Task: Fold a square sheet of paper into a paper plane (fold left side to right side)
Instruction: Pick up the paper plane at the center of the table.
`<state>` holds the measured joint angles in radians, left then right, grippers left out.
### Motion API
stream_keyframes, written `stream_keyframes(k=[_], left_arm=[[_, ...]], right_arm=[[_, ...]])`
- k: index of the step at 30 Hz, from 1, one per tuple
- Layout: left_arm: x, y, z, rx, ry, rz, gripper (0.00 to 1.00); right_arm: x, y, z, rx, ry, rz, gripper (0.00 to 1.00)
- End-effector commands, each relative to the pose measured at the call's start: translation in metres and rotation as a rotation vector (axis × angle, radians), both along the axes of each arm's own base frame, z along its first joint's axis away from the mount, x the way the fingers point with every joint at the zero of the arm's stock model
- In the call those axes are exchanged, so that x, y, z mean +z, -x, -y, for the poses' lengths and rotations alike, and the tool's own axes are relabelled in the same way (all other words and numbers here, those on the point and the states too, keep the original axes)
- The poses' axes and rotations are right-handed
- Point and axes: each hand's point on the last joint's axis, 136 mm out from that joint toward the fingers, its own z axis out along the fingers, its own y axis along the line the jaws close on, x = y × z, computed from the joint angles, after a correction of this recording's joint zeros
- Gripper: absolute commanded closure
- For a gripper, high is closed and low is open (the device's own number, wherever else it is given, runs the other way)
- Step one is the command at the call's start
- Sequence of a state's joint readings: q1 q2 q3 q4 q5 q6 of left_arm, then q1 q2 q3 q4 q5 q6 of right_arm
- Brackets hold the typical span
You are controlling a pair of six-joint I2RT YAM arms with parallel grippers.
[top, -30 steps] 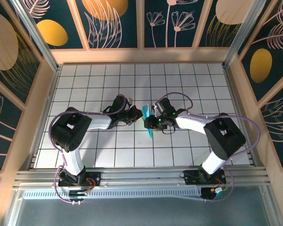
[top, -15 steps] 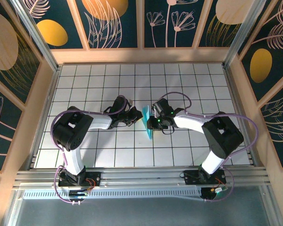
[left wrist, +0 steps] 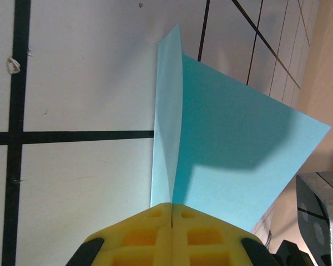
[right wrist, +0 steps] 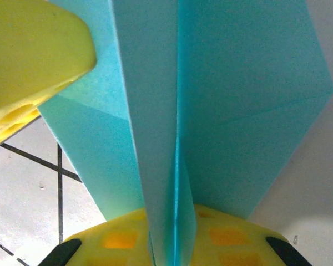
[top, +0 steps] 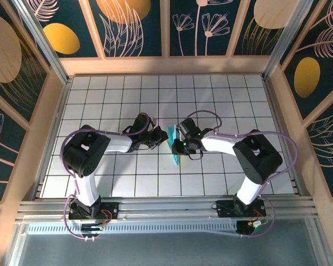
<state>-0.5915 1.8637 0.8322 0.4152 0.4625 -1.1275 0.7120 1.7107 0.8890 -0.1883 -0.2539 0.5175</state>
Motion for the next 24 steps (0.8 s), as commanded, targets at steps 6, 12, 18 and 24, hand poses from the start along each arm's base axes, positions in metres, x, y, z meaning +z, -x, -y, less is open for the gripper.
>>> stream_keyframes(k=[6,12,18,24], left_arm=[[-0.01,0.005,0.0,0.007,-0.006,-0.026,0.95],[-0.004,0.004,-0.005,0.029,-0.016,0.007,0.81],[0.028,-0.006,-0.018,0.08,-0.045,0.117,0.59],[0.08,-0.013,-0.053,0.167,-0.183,0.287,0.48]], right_arm=[[-0.002,-0.005,-0.005,-0.019,0.032,0.009,0.83],[-0.006,-0.004,-0.004,-0.034,0.055,-0.006,0.87],[0.002,-0.011,-0.005,-0.047,0.067,0.008,0.95],[0.031,-0.036,-0.001,-0.078,0.138,0.088,1.0]])
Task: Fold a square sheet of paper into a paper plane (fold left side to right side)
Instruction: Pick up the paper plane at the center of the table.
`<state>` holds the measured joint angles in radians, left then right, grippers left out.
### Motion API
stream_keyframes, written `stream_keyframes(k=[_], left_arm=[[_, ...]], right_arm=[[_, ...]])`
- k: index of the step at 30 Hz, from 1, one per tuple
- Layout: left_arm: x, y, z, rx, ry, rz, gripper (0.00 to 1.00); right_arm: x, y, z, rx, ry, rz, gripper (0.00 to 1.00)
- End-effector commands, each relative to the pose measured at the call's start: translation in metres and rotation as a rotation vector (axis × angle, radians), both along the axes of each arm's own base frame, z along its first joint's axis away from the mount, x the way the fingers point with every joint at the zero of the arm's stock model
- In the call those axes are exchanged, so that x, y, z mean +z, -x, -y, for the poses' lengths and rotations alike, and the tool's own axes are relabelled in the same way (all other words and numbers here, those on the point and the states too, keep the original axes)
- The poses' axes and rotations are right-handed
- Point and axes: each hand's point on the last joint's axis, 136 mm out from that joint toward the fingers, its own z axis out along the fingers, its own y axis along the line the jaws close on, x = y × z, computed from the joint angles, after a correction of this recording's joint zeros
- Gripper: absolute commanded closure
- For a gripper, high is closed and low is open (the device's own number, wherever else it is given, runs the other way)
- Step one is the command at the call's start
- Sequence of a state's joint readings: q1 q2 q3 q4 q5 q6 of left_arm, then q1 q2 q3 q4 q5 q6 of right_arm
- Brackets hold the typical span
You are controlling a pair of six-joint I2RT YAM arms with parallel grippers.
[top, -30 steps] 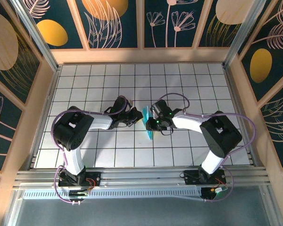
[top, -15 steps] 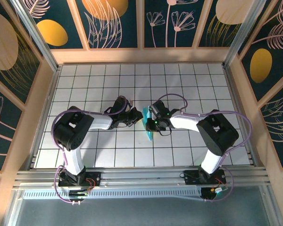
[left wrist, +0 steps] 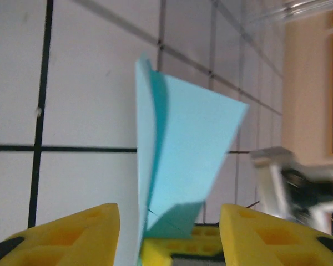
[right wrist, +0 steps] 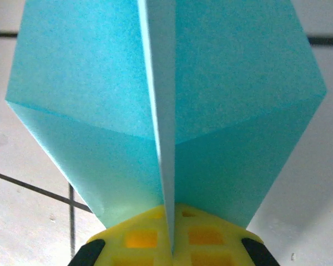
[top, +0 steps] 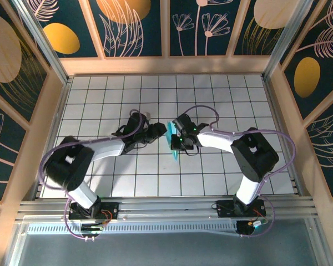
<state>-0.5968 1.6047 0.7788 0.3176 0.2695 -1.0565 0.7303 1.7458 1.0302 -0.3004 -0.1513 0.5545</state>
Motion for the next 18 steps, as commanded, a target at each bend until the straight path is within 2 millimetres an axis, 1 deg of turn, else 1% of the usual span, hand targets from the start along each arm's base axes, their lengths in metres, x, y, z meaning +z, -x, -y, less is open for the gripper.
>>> stream_keyframes(k=[1,3,5,6,9,13,15,18], left_arm=[[0.024,-0.004,-0.031,0.084,-0.14,0.102,0.47],[0.038,-0.001,-0.047,0.123,-0.192,0.148,0.44],[0.049,0.004,-0.063,0.155,-0.229,0.181,0.42],[0.053,0.008,-0.071,0.173,-0.248,0.199,0.4],[0.062,0.02,-0.095,0.227,-0.286,0.248,0.32],[0.062,0.037,-0.123,0.279,-0.345,0.283,0.25],[0.06,0.045,-0.135,0.3,-0.374,0.288,0.23],[0.058,0.053,-0.148,0.317,-0.41,0.289,0.22]], right_arm=[[0.017,-0.018,0.007,-0.022,0.086,0.059,1.0],[0.025,-0.032,0.01,-0.046,0.122,0.08,1.0],[0.031,-0.045,0.01,-0.066,0.137,0.087,1.0],[0.032,-0.058,0.014,-0.092,0.165,0.102,1.0],[0.036,-0.085,0.013,-0.12,0.195,0.116,1.0],[0.032,-0.116,0.009,-0.135,0.232,0.119,1.0],[0.029,-0.13,0.003,-0.14,0.238,0.113,1.0],[0.02,-0.147,-0.004,-0.144,0.244,0.099,1.0]])
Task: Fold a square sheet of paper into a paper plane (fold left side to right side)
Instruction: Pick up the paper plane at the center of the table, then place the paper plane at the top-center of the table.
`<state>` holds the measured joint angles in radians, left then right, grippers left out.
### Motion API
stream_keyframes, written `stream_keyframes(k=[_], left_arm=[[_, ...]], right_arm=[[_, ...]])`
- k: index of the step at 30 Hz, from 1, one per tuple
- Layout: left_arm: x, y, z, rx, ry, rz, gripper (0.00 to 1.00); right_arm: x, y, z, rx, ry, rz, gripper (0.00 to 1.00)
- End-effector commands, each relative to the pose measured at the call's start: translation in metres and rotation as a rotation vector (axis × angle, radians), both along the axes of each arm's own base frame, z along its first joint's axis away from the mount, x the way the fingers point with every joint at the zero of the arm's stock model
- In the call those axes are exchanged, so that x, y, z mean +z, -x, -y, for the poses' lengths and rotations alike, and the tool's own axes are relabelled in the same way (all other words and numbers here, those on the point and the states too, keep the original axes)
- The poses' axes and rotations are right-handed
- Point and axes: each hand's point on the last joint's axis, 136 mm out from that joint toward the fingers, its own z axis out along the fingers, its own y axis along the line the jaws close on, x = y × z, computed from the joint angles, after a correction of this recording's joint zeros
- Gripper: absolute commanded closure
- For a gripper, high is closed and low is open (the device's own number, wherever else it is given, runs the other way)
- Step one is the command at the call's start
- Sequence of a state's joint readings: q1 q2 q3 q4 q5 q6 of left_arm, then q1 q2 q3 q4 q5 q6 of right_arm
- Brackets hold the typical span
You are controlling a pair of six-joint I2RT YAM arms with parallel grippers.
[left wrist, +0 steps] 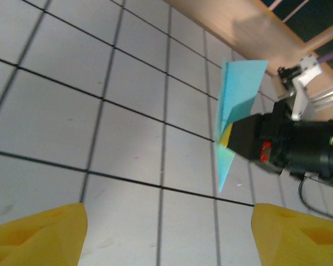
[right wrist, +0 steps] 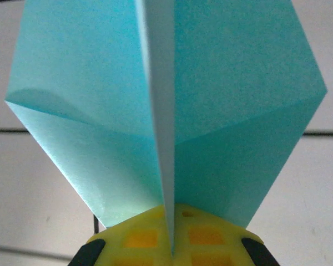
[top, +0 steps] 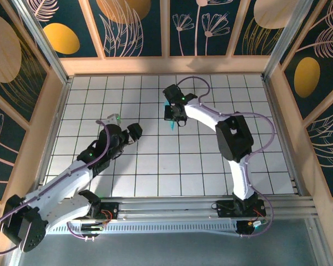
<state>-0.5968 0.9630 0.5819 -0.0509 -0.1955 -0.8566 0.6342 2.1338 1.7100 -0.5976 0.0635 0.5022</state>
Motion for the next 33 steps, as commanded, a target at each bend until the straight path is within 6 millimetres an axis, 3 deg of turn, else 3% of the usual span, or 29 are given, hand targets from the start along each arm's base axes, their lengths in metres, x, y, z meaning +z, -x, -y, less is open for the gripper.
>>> stream_keyframes(k=[1,9,16,25,33], left_arm=[[-0.013,0.011,-0.024,0.049,-0.11,-0.021,0.22],[-0.015,0.019,-0.032,0.044,-0.135,-0.018,0.21],[-0.018,0.02,-0.029,0.031,-0.136,-0.025,0.21],[-0.019,0.021,-0.028,0.027,-0.129,-0.031,0.2],[-0.016,0.02,-0.031,0.04,-0.138,-0.025,0.2]], right_arm=[[-0.013,-0.007,0.006,-0.008,0.076,-0.045,1.0],[-0.036,-0.022,0.0,-0.023,0.11,-0.092,1.0],[-0.049,-0.02,0.003,-0.032,0.112,-0.124,1.0],[-0.064,-0.015,0.004,-0.027,0.115,-0.162,0.93],[-0.07,-0.011,0.006,-0.017,0.131,-0.179,0.8]])
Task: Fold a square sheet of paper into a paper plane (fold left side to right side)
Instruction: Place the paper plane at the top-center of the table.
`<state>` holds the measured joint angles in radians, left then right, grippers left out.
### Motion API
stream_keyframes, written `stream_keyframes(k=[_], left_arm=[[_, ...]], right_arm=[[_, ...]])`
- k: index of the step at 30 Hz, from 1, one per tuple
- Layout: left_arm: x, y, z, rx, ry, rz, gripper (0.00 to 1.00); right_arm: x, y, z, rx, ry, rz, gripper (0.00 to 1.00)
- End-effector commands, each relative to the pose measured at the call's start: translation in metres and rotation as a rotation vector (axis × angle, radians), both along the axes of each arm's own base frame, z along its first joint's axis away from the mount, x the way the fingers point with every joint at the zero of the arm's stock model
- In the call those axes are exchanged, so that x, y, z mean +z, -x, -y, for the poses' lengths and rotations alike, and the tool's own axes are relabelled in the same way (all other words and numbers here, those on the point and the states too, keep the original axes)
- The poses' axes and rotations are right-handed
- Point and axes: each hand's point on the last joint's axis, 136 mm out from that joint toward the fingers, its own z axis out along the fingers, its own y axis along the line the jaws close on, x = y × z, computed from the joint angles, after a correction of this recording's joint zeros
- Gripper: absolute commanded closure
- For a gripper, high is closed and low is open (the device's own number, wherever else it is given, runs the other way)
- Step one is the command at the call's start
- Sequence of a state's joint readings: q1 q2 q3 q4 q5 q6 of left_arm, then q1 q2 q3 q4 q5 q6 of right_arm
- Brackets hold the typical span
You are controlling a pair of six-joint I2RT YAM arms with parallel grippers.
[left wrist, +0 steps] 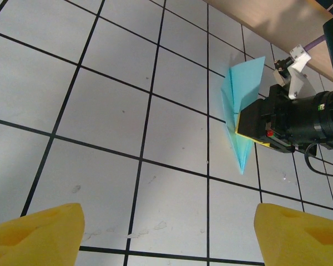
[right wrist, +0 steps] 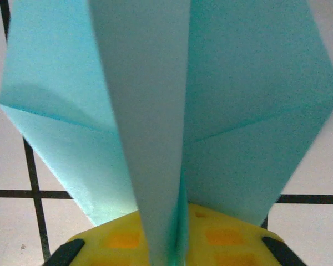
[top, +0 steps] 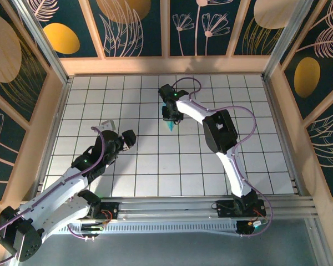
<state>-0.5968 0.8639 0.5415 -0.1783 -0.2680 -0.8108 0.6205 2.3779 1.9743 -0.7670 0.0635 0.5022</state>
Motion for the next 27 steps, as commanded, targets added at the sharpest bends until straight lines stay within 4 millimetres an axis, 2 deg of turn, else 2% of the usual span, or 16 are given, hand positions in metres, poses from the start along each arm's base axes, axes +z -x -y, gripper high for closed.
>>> stream_keyframes(k=[1,11,27], left_arm=[[-0.001,0.002,-0.005,0.002,-0.033,-0.002,0.2],[0.01,-0.001,-0.014,0.051,-0.062,0.012,0.18],[0.021,-0.007,-0.01,0.053,-0.062,0.014,0.17]], right_arm=[[-0.02,0.007,0.011,-0.003,0.046,-0.058,0.79],[-0.003,0.004,0.018,-0.024,0.086,-0.011,0.68],[0.03,0.009,0.009,0.009,0.086,0.041,0.64]])
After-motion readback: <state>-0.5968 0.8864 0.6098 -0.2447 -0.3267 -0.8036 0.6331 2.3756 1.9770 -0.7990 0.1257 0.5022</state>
